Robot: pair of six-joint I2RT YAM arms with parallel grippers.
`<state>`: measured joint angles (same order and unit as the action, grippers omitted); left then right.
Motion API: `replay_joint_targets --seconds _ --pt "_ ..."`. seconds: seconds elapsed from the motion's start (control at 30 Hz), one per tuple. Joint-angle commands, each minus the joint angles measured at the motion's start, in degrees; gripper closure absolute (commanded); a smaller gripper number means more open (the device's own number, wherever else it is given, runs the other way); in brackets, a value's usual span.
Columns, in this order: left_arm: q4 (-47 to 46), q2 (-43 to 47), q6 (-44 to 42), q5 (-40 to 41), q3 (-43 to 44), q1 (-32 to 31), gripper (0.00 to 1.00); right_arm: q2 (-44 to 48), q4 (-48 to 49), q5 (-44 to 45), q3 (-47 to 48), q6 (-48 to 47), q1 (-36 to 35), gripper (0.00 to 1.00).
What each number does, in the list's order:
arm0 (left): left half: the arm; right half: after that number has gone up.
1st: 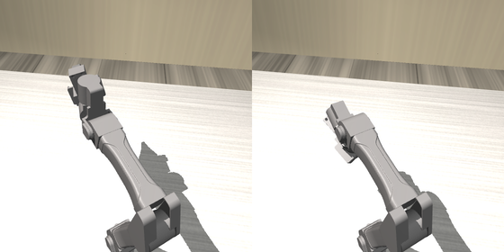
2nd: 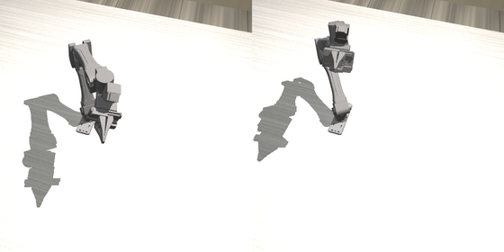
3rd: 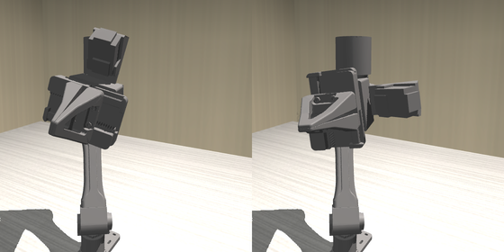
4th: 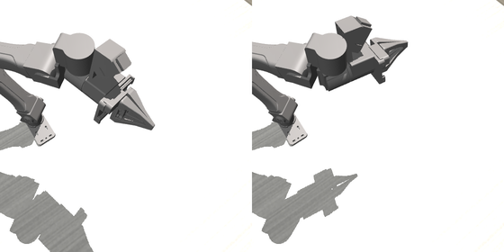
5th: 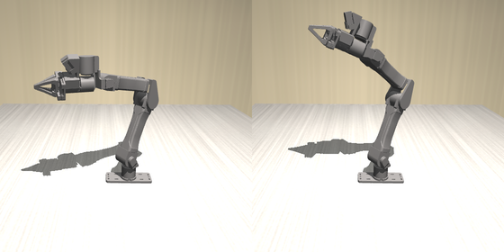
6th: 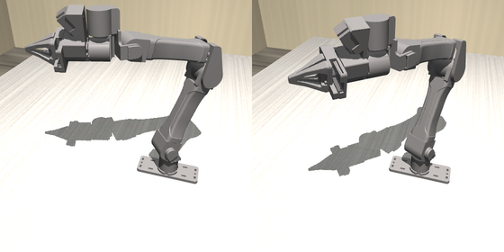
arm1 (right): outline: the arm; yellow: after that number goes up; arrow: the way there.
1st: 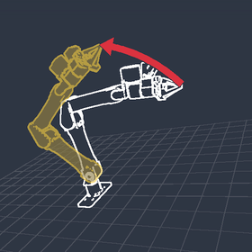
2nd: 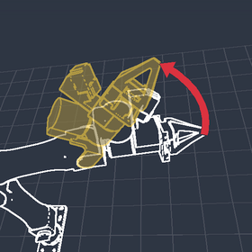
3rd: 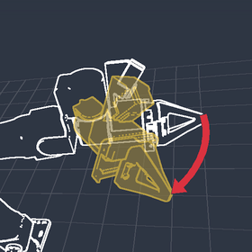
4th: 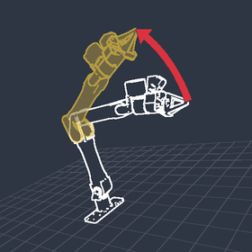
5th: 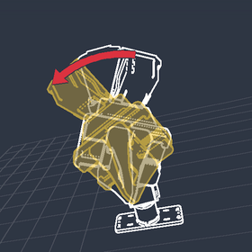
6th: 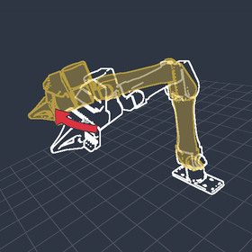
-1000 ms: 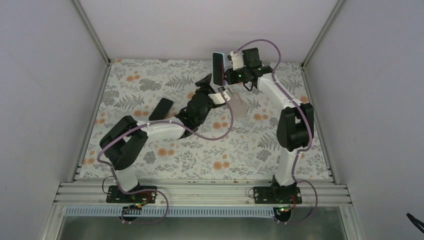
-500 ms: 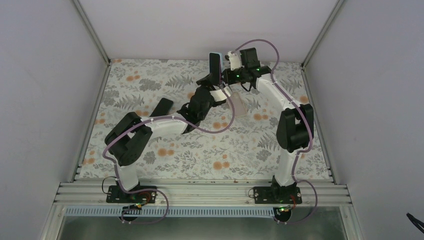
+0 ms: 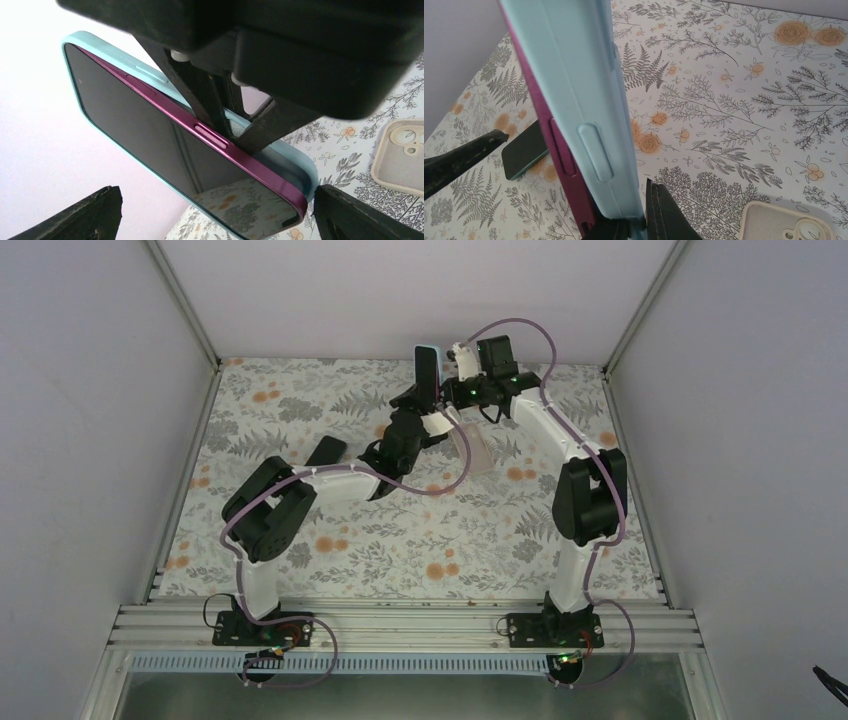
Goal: Take the phone out of the phone case
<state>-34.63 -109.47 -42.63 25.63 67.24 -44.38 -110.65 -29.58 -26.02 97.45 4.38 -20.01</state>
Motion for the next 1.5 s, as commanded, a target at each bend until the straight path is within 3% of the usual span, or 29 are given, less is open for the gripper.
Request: replay_joint_targets --seconds 0.0,0.23,0.63,0.77,1.0,1.17,1.3,1.47 --pt "-2.8 -1.1 -0.1 3.5 0.8 0.3 0.06 3.4 3.3 -2.1 0.6 0.4 -0.9 0.97" --pt "-13.7 -1.2 -5.1 10.5 -0.6 1.0 0.17 3.8 3.6 -1.9 -1.1 -0.1 -1.3 0.96" --pt "-15.6 2.9 -4.2 11.4 -2.7 3.6 0.19 3.0 3.6 -0.8 -2.4 -1.3 -2.3 0.97" --pt "-25.2 1.0 -12.4 13.2 -3.5 3.6 0.19 2.7 3.0 -1.4 -4.6 -2.4 -3.6 0.97" --pt "-48.9 -7.9 -32.2 13.3 -1.8 3.6 0.24 2.3 4.8 -11.9 -9.2 -1.6 -4.4 0.97" --pt "-58.9 -12.3 -39.7 13.0 0.3 3.6 0.36 2.6 4.8 -11.0 -9.9 -2.5 -6.5 0.97" --pt "-58.6 -10.6 -38.9 12.4 -1.4 3.6 0.54 2.6 4.5 -9.2 -9.3 -2.7 -6.5 0.97" --pt "-58.8 -8.3 -38.4 11.7 -3.8 3.6 0.67 2.1 4.7 -8.3 -9.4 -2.9 -6.4 0.97"
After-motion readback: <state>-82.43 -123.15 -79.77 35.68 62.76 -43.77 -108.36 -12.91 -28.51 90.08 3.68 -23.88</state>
